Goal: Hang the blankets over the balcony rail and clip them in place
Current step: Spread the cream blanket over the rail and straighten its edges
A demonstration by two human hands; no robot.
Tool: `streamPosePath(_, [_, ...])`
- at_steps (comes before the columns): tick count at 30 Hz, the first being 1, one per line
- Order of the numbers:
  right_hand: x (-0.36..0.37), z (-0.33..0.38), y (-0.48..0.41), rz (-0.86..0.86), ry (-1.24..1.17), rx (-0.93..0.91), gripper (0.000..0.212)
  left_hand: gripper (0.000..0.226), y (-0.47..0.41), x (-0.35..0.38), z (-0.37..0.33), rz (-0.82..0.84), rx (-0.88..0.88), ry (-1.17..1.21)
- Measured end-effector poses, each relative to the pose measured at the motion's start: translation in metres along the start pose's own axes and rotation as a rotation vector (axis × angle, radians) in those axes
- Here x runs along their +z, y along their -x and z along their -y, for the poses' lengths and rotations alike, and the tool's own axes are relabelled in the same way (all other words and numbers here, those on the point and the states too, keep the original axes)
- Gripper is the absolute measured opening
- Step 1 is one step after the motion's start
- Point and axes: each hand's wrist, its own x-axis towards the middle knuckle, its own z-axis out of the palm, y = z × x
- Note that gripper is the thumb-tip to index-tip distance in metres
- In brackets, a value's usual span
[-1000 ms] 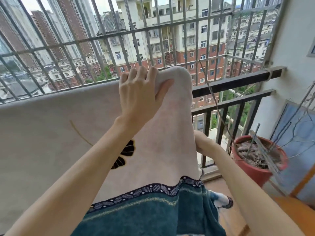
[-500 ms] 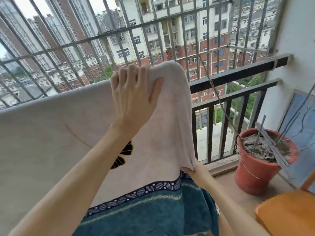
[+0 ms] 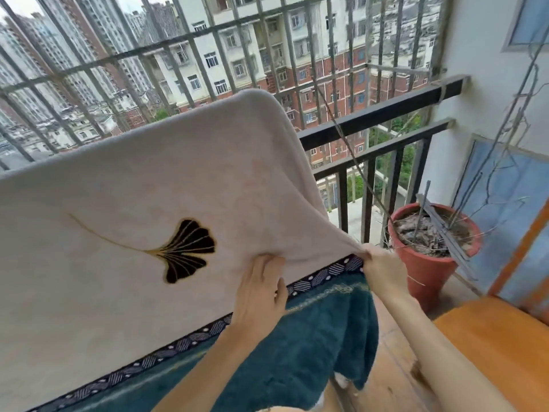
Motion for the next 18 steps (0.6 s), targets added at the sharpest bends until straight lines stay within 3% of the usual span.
streamPosePath(2, [0.011,0.003,0.0,0.086,-0.124,0.031,0.02,0.037,-0.002,0.001,0.001,0.002,-0.012,-0.004])
streamPosePath(4, [0.024,0.009,0.007,0.434,-0.136,0.013,0.015,0.035,-0.004,0.004,0.001,0.02,-0.074,0.026])
streamPosePath(6, [0.031,0.013,0.019,0.822,0.002,-0.054,0.013,0.028,-0.006,0.006,0.002,0.067,-0.172,0.078])
streamPosePath(8, [0.043,0.006,0.026,1.048,0.105,-0.058,0.025,0.027,-0.005,0.007,0.002,0.144,-0.233,0.094])
streamPosePath(9, [0.052,-0.003,0.027,1.061,0.132,-0.073,0.03,0.031,-0.004,0.007,0.001,0.18,-0.241,0.092])
streamPosePath(11, [0.06,-0.014,0.027,0.978,0.17,-0.089,0.038,0.042,-0.005,0.004,-0.005,0.245,-0.261,0.144])
streamPosePath(15, [0.056,-0.009,0.025,0.497,-0.116,0.167,0.032,0.072,-0.01,0.009,-0.021,0.338,-0.295,0.228])
streamPosePath(18, [0.046,0.002,0.015,0.239,-0.245,0.202,0.038,0.066,-0.017,0.026,-0.022,0.301,-0.298,0.245])
